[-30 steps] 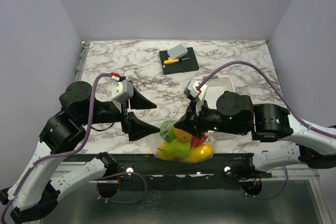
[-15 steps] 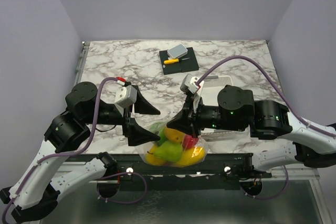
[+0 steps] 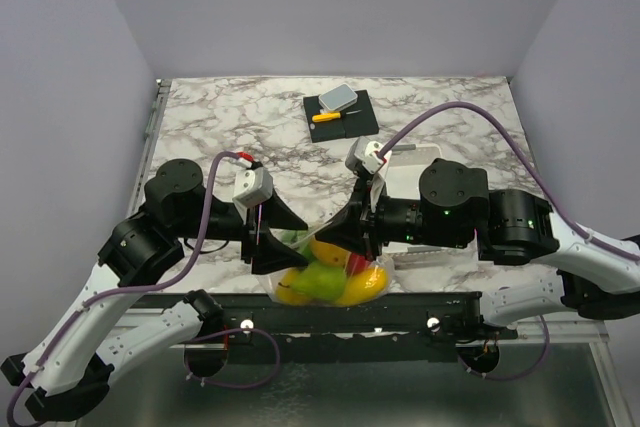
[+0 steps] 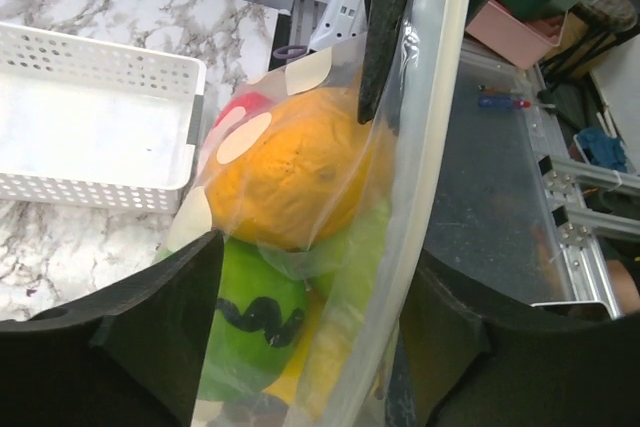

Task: Place the food in the zip-top bag and seal the zipper
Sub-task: Place the zipper food storage bag at the center of the board.

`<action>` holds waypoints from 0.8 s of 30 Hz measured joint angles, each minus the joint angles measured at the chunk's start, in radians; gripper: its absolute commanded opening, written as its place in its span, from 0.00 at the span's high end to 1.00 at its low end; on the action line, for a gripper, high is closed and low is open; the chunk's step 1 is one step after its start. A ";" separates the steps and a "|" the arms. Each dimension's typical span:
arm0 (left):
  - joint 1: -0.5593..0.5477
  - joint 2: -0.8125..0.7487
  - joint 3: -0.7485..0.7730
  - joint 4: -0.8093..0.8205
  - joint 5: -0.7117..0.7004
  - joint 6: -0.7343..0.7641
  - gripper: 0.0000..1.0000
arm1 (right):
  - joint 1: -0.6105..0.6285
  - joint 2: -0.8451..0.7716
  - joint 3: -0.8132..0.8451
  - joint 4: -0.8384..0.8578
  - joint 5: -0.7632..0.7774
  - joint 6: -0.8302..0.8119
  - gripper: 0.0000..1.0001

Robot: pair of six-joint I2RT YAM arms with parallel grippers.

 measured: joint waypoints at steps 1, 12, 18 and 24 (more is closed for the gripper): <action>0.000 0.000 -0.004 0.000 -0.001 0.001 0.38 | 0.000 -0.002 0.000 0.000 0.000 0.000 0.99; 0.000 -0.023 -0.011 0.000 -0.001 -0.001 0.71 | 0.000 -0.010 0.000 0.000 0.001 0.001 0.99; 0.000 -0.024 -0.011 0.001 -0.001 -0.001 0.51 | 0.000 -0.012 0.000 0.000 0.001 0.001 0.99; 0.000 -0.008 -0.014 0.000 0.005 0.001 0.33 | 0.000 -0.012 0.000 0.020 0.001 0.001 0.99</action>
